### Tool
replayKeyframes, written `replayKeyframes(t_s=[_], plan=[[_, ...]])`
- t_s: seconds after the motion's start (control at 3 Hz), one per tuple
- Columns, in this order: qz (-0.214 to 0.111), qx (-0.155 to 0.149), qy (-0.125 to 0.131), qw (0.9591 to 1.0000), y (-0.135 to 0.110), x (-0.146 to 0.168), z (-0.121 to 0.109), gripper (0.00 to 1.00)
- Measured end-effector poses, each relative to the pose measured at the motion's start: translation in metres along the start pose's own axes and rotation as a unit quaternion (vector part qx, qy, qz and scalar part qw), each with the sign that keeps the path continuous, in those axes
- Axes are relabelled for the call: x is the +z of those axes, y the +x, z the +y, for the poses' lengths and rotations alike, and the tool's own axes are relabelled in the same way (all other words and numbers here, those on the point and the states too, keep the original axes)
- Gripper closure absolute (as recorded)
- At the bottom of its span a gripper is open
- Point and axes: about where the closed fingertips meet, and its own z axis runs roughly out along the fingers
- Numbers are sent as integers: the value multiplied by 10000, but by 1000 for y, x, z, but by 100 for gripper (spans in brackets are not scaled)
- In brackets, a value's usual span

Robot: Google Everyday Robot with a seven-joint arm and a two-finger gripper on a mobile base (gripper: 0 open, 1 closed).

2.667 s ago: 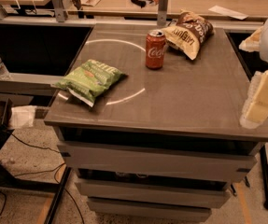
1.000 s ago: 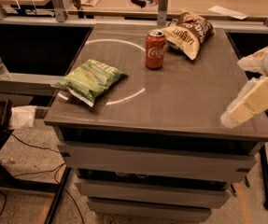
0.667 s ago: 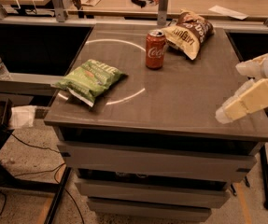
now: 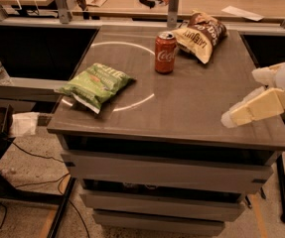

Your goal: Knock coke can over

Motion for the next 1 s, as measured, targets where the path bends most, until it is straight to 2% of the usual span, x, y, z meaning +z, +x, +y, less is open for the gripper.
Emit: replayKeyframes(t_s=[0.33,0.67,1.0], plan=[[-18,2,47,10000,0,1,-1,0],[-46,136,288,9995,0,0,0,0],[-405,256,442,9979,-4,15,-3,0]])
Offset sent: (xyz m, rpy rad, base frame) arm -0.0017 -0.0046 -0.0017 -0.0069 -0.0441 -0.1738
